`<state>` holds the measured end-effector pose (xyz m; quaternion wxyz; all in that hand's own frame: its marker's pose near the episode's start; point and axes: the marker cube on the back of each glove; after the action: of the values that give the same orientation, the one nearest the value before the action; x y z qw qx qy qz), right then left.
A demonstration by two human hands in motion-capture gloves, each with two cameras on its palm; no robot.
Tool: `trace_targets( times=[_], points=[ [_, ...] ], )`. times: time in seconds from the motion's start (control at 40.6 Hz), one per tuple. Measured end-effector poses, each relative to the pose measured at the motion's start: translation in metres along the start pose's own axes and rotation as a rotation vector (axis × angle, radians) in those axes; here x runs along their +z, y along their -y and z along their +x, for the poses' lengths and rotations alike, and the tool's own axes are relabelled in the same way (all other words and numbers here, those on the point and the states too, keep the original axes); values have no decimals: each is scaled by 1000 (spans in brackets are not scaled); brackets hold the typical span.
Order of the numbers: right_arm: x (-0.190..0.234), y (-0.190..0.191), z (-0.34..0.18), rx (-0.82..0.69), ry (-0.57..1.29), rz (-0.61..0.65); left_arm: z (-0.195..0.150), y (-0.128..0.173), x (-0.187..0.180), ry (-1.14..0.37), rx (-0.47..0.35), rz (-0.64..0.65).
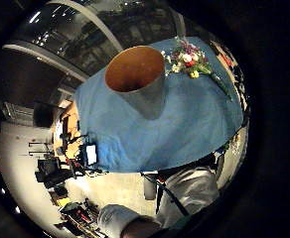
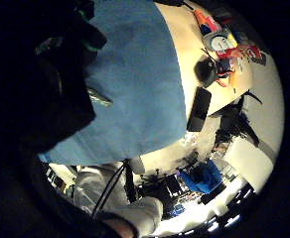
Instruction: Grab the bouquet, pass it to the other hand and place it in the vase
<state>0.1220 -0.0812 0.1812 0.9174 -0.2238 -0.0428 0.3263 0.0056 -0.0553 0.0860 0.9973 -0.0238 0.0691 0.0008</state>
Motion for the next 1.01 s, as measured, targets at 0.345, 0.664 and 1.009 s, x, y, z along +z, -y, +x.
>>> trace_targets(
  times=[0.345, 0.664, 1.009],
  points=[
    [58, 5, -2, -101, -53, 244, -2, -15, 4, 60, 10, -7],
    [82, 11, -8, -29, -206, 195, -4, -17, 8, 41, 17, -23],
    [62, 16, -14, 3, -126, 303, -2, -31, 10, 87, 2, -98]
  ],
)
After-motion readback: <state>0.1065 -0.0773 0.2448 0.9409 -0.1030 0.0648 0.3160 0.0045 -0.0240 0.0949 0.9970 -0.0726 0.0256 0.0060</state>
